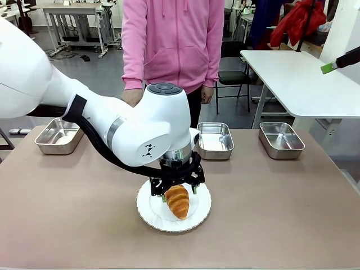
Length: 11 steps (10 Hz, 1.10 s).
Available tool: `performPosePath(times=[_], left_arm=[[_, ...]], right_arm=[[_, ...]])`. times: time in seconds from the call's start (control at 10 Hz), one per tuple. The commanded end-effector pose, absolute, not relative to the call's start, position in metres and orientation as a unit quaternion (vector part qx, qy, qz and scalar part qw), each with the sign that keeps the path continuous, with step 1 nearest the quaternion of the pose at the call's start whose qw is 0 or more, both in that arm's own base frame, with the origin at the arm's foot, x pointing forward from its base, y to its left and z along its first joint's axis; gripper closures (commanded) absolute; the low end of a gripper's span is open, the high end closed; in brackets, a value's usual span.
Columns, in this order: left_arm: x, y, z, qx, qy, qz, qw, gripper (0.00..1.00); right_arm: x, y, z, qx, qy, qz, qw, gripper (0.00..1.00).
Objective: Place the bread in the container.
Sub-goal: Place the Butter Roll into the Airtight Container indicated by the human.
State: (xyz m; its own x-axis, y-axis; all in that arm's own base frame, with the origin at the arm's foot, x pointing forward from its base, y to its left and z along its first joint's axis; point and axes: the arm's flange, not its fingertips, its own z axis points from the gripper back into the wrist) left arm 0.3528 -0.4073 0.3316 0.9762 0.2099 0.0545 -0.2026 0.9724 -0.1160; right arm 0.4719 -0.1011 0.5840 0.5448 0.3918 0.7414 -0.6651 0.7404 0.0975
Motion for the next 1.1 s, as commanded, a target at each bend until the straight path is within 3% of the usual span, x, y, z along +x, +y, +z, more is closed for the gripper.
performPosePath(times=[0.0,0.6,0.7,0.8,0.9,1.0], left_arm=[[0.359,-0.419,0.329,-0.032,-0.045,0.116,0.992,0.00],[0.372,-0.416,0.305,-0.011,-0.044,0.109,0.993,0.00],[0.370,-0.412,0.306,-0.015,-0.042,0.113,0.993,0.07],[0.370,-0.409,0.306,-0.016,-0.041,0.117,0.992,0.20],[0.370,-0.407,0.306,-0.015,-0.040,0.119,0.992,0.20],[0.369,-0.406,0.305,-0.015,-0.038,0.124,0.991,0.40]], right_arm=[[0.472,-0.100,0.584,0.194,-0.370,0.308,0.855,0.00],[0.472,-0.100,0.584,0.194,-0.370,0.308,0.855,0.00],[0.472,-0.100,0.584,0.194,-0.370,0.308,0.855,0.00],[0.472,-0.100,0.584,0.194,-0.370,0.308,0.855,0.00],[0.472,-0.100,0.584,0.194,-0.370,0.308,0.855,0.00],[0.472,-0.100,0.584,0.194,-0.370,0.308,0.855,0.00]])
